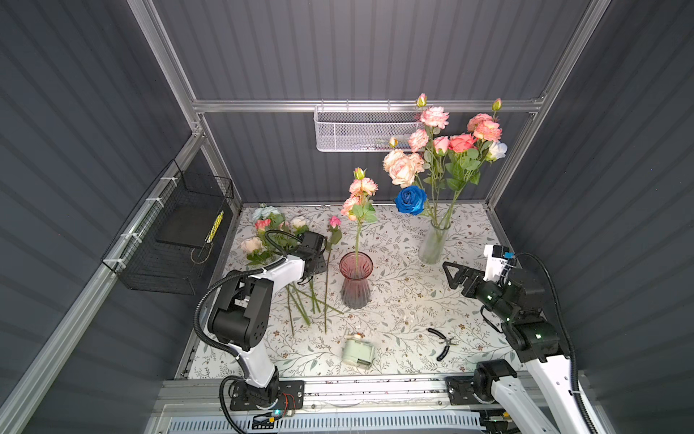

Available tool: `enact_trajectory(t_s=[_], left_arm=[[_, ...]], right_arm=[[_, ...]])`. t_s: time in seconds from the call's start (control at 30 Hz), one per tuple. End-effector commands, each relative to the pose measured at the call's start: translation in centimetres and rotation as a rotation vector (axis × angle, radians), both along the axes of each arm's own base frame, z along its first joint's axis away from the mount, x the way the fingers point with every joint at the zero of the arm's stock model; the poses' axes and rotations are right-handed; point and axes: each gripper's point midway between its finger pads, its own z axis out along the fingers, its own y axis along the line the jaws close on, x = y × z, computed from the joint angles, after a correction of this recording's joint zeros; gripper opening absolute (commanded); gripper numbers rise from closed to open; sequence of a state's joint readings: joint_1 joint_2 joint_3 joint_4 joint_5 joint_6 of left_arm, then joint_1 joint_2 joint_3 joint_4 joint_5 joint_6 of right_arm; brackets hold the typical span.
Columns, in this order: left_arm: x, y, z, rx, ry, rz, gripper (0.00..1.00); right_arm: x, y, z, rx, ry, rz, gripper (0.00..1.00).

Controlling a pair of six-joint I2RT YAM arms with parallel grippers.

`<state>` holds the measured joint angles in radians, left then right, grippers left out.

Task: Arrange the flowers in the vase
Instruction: 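Grasp the pink tulip stem on the table and lift it with left gripper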

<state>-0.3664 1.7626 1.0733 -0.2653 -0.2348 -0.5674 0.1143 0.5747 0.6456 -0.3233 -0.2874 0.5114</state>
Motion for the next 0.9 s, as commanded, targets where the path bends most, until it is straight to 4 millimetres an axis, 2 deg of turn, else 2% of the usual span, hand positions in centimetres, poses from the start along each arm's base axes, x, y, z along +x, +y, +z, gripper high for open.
enact_trajectory(t_s=[0.0, 0.27, 0.37, 0.53, 0.6, 0.7, 0.8, 0.87], left_arm=[[1.5, 0.0, 0.4, 0.020, -0.027, 0.006, 0.38], [2.1, 0.2, -1.8, 0.054, 0.018, 0.010, 0.34], [2.2, 0.3, -1.9, 0.061, 0.019, 0.017, 0.31], [2.4, 0.3, -1.3, 0.065, 0.007, 0.016, 0.09], [2.4, 0.4, -0.7, 0.061, -0.002, 0.018, 0.04], [2.2, 0.2, 1.9, 0.018, -0.069, 0.027, 0.00], [1.7, 0.4, 6.5, -0.035, -0.178, 0.039, 0.00], [1.1, 0.5, 10.8, -0.081, -0.285, 0.040, 0.00]], right_arm=[[-0.2, 0.0, 0.0, -0.019, -0.006, 0.007, 0.99], [-0.1, 0.0, 0.0, -0.022, -0.004, 0.005, 0.99], [-0.1, -0.1, 0.0, -0.024, -0.005, 0.001, 0.99], [-0.1, -0.1, 0.0, -0.023, -0.003, 0.001, 0.99], [-0.1, -0.1, 0.0, -0.020, -0.004, 0.001, 0.99], [-0.1, -0.1, -0.1, -0.020, -0.003, 0.003, 0.99], [-0.1, -0.1, 0.0, -0.020, -0.004, 0.001, 0.99], [0.0, 0.0, 0.0, -0.020, -0.005, 0.002, 0.99]])
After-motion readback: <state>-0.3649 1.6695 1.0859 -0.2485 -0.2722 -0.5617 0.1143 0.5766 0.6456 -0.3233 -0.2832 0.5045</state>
